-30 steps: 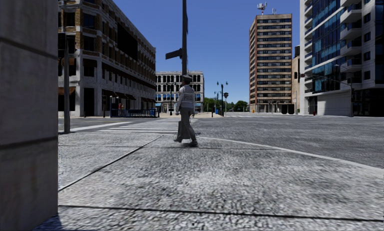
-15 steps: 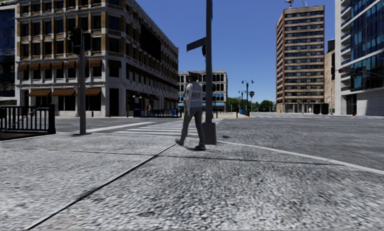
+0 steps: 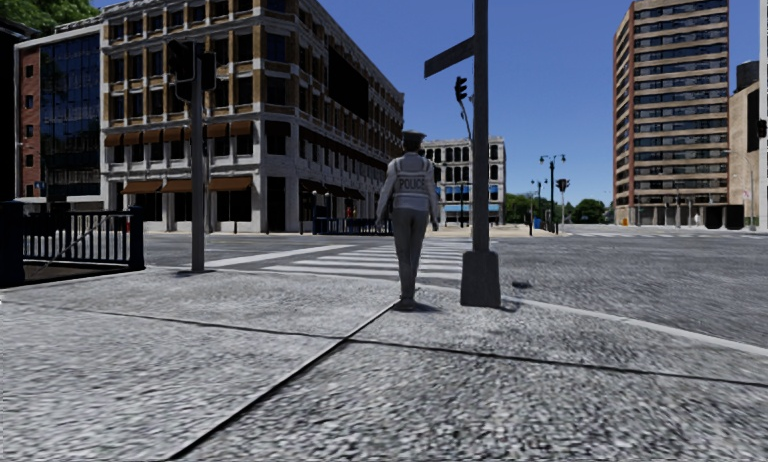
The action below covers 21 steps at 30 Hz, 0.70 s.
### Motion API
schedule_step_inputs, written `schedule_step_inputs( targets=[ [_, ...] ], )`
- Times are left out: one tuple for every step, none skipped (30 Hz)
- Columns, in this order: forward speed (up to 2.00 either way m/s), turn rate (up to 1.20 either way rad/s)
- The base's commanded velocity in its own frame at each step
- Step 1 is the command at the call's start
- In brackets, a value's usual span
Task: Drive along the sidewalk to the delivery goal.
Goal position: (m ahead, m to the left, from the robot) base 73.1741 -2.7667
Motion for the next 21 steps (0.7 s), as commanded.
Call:
schedule_step_inputs(
  targets=[
    [1.71, 0.38],
    [1.69, 0.38],
    [1.67, 0.38],
    [1.67, 0.38],
    [1.67, 0.38],
    [1.66, 0.38],
    [1.66, 0.38],
    [1.66, 0.38],
    [1.66, 0.38],
    [1.66, 0.38],
    [1.66, 0.44],
    [1.66, 0.44],
    [1.66, 0.51],
    [1.66, 0.54],
    [1.66, 0.54],
    [1.66, 0.54],
    [1.66, 0.54],
    [1.66, 0.54],
    [1.66, 0.54],
    [1.66, 0.54],
    [1.66, 0.54]
  ],
)
